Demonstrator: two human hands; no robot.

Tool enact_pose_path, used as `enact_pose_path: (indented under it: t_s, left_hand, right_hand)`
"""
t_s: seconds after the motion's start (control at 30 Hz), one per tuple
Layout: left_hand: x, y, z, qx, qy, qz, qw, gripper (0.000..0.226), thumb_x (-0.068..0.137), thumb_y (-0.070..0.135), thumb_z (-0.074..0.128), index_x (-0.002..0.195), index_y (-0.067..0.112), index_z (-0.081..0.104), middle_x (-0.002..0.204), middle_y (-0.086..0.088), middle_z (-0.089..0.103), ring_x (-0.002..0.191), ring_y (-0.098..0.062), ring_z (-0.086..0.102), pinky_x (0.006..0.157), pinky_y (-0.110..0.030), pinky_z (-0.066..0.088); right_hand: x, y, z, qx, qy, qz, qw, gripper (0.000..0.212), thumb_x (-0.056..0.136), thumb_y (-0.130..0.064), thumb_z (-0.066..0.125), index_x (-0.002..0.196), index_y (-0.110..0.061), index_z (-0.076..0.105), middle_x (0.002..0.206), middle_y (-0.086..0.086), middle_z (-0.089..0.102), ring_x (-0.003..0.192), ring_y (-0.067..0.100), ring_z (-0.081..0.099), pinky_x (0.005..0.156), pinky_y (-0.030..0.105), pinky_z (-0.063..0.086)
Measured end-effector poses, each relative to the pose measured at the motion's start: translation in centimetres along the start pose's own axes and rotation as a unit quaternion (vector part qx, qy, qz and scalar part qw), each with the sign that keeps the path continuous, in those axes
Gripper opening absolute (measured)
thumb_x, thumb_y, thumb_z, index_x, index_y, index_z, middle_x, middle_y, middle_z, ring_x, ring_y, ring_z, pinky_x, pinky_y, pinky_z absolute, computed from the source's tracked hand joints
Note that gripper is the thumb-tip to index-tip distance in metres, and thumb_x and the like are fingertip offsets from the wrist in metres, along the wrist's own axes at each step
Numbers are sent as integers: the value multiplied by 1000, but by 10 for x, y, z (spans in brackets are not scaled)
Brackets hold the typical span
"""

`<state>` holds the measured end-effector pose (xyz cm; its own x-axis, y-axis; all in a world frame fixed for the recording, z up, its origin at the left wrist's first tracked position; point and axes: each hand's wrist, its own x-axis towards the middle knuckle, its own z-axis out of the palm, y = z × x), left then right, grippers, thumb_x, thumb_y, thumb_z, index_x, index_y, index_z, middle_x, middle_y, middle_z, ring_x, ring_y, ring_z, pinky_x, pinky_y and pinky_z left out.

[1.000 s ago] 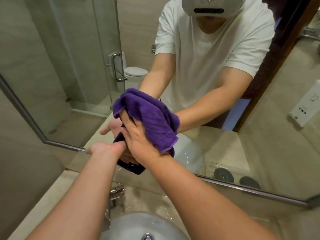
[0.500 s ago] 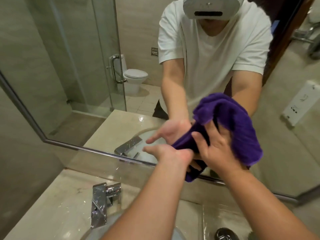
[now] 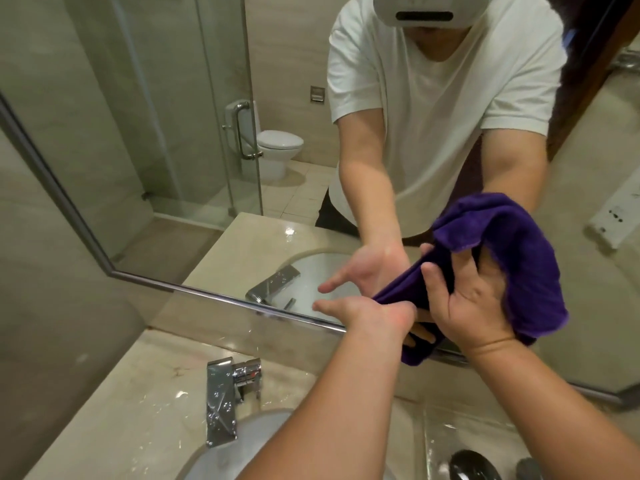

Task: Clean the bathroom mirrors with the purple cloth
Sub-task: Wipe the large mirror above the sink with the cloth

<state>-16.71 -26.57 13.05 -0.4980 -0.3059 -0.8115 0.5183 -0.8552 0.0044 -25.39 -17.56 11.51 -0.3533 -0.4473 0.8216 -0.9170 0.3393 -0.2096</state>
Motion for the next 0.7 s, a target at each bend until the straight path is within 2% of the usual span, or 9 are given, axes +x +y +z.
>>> enact_pose_path:
  t_s: [0.07,0.1,0.17,0.23,0.33,0.43,0.5,0.6,0.7]
  left_hand:
    - [2,12,2,-109,-12,-45,993,113,66,94,43,155,29,19,162,-20,14,146,-50,19,109,-72,21]
    - [5,23,0,-137,-18,-62,988,111,68,92,43,155,26,21,162,-21,13,146,-49,17,109,-73,19]
    - [25,44,-5,-177,-5,-77,981,114,70,92,41,156,21,18,163,-22,7,147,-49,12,110,-73,16]
    - [35,66,-11,-189,1,-87,978,114,72,91,38,158,20,13,164,-23,-2,148,-49,5,111,-74,12]
    - [50,103,-17,-204,20,-83,975,100,81,82,36,157,19,21,163,-25,-1,148,-49,0,111,-73,7]
    - [53,145,-23,-201,-4,-70,977,99,83,81,33,156,15,22,162,-27,0,148,-50,0,111,-72,8]
    - [54,178,-25,-202,-13,-70,977,105,81,85,30,158,15,15,162,-28,-10,148,-50,-8,112,-72,5]
    - [53,233,-28,-220,-8,-61,974,112,80,85,31,158,14,-8,159,-26,-26,147,-48,-18,113,-70,1]
    - [56,297,-32,-228,6,-41,973,116,82,84,33,152,11,-24,154,-24,-38,144,-46,-27,111,-69,-4]
  right_hand:
    - [0,-13,10,16,-16,-4,1000,52,93,-34,54,133,0,57,131,33,54,120,41,46,109,40,31]
    - [2,-21,16,23,-11,-9,1000,51,93,-33,56,132,0,58,130,34,55,121,41,46,110,41,32]
    - [3,-40,27,23,-13,-38,999,50,91,-27,59,129,4,61,129,36,56,122,39,43,116,35,26]
    - [7,-59,39,37,-26,-64,997,48,87,-20,68,127,7,62,129,37,55,123,37,38,118,28,18]
    - [12,-90,60,39,-48,-69,996,50,81,-8,79,125,8,63,128,40,54,123,38,35,112,37,21]
    - [17,-122,84,49,-62,-75,994,55,78,-4,82,128,6,62,131,39,53,124,38,32,108,46,23]
    - [21,-145,103,62,-71,-86,992,57,79,-4,81,130,6,60,134,37,52,127,38,30,109,46,21]
    - [29,-184,136,79,-82,-103,988,58,81,-5,80,133,4,58,138,34,51,131,36,29,113,43,16]
    - [37,-231,174,106,-118,-104,982,60,80,-2,80,134,6,56,140,35,48,136,45,41,116,35,5]
